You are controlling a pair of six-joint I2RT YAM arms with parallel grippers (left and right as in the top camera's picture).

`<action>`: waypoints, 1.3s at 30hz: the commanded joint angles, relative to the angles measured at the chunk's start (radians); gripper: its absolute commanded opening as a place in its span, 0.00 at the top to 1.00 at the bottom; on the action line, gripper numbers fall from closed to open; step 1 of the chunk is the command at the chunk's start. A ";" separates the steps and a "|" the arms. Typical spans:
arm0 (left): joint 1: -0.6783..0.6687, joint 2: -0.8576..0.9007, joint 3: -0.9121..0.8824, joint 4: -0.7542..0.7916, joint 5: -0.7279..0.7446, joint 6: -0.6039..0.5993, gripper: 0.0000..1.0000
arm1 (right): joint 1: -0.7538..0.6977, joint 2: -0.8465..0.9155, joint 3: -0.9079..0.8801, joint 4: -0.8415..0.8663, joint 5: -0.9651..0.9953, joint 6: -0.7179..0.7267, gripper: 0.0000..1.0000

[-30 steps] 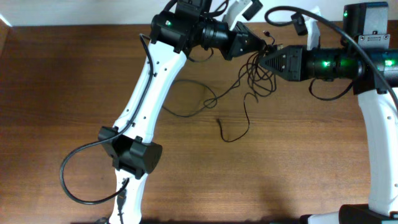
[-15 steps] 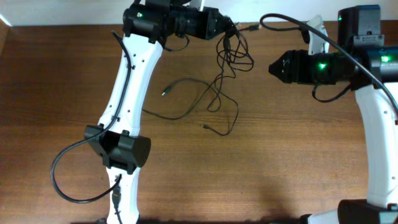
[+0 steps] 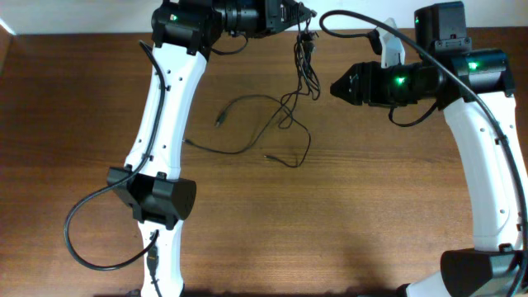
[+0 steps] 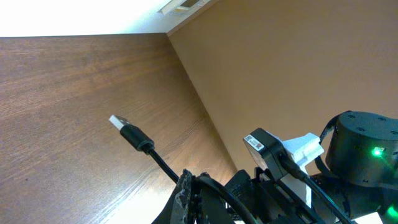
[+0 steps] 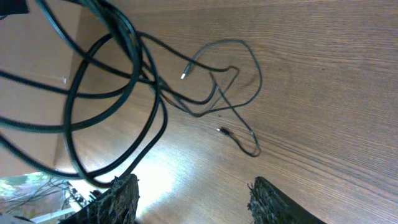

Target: Untangle cables

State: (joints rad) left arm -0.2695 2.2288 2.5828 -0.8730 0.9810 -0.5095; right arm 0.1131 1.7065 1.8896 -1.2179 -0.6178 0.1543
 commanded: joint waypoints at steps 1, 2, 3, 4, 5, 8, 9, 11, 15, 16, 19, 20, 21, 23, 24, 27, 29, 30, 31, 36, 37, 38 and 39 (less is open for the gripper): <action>0.004 -0.026 0.023 0.010 0.029 -0.022 1.00 | 0.005 0.012 0.016 0.003 -0.092 -0.051 0.41; 0.004 -0.026 0.023 0.010 0.029 -0.029 1.00 | 0.006 0.021 0.016 0.002 -0.143 -0.076 0.41; 0.004 -0.026 0.023 0.011 0.030 -0.041 1.00 | 0.008 0.031 0.015 0.002 -0.170 -0.093 0.41; 0.004 -0.026 0.023 0.040 0.051 -0.065 1.00 | 0.013 0.053 0.014 0.002 -0.177 -0.095 0.41; 0.004 -0.026 0.023 0.064 0.067 -0.083 1.00 | 0.017 0.064 0.011 0.003 -0.177 -0.095 0.41; 0.004 -0.026 0.023 0.193 0.179 -0.154 1.00 | 0.018 0.074 0.011 0.027 -0.181 -0.091 0.42; 0.004 -0.026 0.023 0.252 0.221 -0.171 1.00 | 0.017 0.074 0.011 0.048 -0.184 -0.066 0.42; 0.002 -0.026 0.023 0.296 0.235 -0.182 1.00 | 0.017 0.074 0.011 0.085 -0.201 -0.041 0.42; 0.011 -0.026 0.023 0.233 0.112 -0.171 1.00 | 0.016 0.065 0.035 0.125 -0.220 -0.042 0.46; 0.013 -0.026 0.023 0.197 0.053 -0.171 1.00 | 0.016 0.055 0.043 0.126 -0.220 -0.042 0.46; 0.009 -0.026 0.023 0.140 -0.063 -0.171 1.00 | 0.026 0.031 0.048 0.134 -0.220 -0.037 0.46; 0.006 -0.026 0.023 0.137 -0.083 -0.171 1.00 | 0.033 0.033 0.048 0.135 -0.219 -0.017 0.46; 0.003 -0.026 0.023 0.137 -0.093 -0.171 1.00 | 0.043 0.034 0.048 0.138 -0.216 -0.014 0.46; -0.013 -0.026 0.023 0.126 -0.134 -0.171 1.00 | 0.069 0.035 0.048 0.177 -0.209 0.014 0.47; -0.017 -0.026 0.023 0.122 -0.139 -0.171 1.00 | 0.079 0.035 0.047 0.200 -0.208 0.024 0.47; -0.019 -0.026 0.023 0.122 -0.140 -0.171 1.00 | 0.103 0.036 0.044 0.205 -0.144 0.073 0.50; -0.019 -0.026 0.023 0.117 -0.139 -0.171 1.00 | 0.132 0.054 0.044 0.206 -0.056 0.119 0.56; -0.019 -0.026 0.023 0.114 -0.135 -0.171 1.00 | 0.148 0.063 0.044 0.208 -0.002 0.134 0.58; -0.019 -0.026 0.023 0.107 -0.136 -0.171 1.00 | 0.150 0.066 0.044 0.213 0.015 0.137 0.63; -0.018 -0.026 0.023 0.093 -0.145 -0.171 1.00 | 0.148 0.065 0.044 0.227 0.029 0.142 0.96; -0.016 -0.026 0.023 0.092 -0.168 -0.171 1.00 | 0.148 0.065 0.044 0.221 0.029 0.142 0.96; -0.013 -0.026 0.023 0.092 -0.178 -0.171 1.00 | 0.148 0.065 0.044 0.217 0.029 0.142 0.96; -0.007 -0.026 0.023 0.090 -0.192 -0.171 1.00 | 0.148 0.058 0.044 0.204 0.029 0.138 0.96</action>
State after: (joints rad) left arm -0.2901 2.2269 2.5881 -0.7822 0.8276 -0.6781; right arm 0.2581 1.7710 1.9133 -0.9997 -0.6018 0.2920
